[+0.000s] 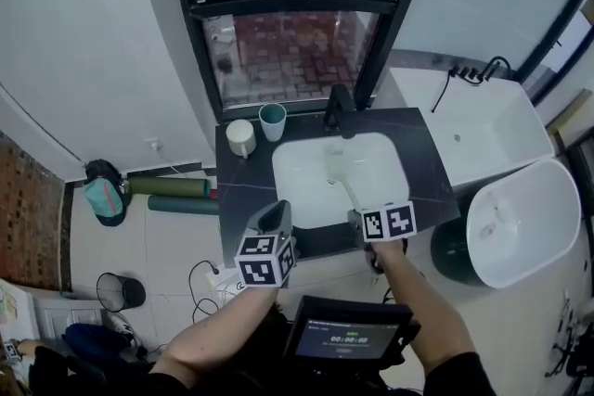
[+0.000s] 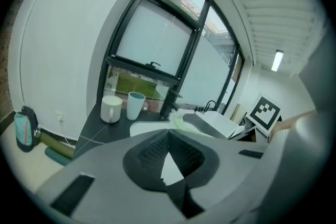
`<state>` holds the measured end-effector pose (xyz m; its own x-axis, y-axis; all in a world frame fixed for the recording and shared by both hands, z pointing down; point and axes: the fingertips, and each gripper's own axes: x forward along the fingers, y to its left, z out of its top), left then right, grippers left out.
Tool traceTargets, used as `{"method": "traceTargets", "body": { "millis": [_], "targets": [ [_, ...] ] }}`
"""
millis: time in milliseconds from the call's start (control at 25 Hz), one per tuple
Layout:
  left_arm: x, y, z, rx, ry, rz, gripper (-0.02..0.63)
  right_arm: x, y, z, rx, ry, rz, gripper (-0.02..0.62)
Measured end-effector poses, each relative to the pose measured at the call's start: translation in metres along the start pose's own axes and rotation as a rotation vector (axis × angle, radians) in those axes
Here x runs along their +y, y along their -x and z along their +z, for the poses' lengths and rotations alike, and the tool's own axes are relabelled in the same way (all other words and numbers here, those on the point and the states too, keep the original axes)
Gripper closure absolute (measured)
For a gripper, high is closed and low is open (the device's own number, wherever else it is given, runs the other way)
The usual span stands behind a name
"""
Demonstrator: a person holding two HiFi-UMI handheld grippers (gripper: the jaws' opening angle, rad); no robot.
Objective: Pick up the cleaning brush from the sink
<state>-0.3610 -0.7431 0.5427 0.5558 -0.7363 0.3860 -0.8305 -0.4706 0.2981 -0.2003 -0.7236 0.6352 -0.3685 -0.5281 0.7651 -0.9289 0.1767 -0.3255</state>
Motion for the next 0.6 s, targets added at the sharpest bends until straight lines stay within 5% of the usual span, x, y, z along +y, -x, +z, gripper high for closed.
{"method": "traceTargets", "body": {
  "millis": [400, 600],
  "targets": [
    [-0.407, 0.117, -0.067, -0.272, -0.150, 0.112, 0.597, -0.172, 0.351, -0.148, -0.332, 0.162, 0.137, 0.568],
    [-0.476, 0.191, -0.055, -0.337, -0.204, 0.164, 0.597, -0.154, 0.453, -0.162, -0.453, 0.240, 0.166, 0.568]
  ]
}}
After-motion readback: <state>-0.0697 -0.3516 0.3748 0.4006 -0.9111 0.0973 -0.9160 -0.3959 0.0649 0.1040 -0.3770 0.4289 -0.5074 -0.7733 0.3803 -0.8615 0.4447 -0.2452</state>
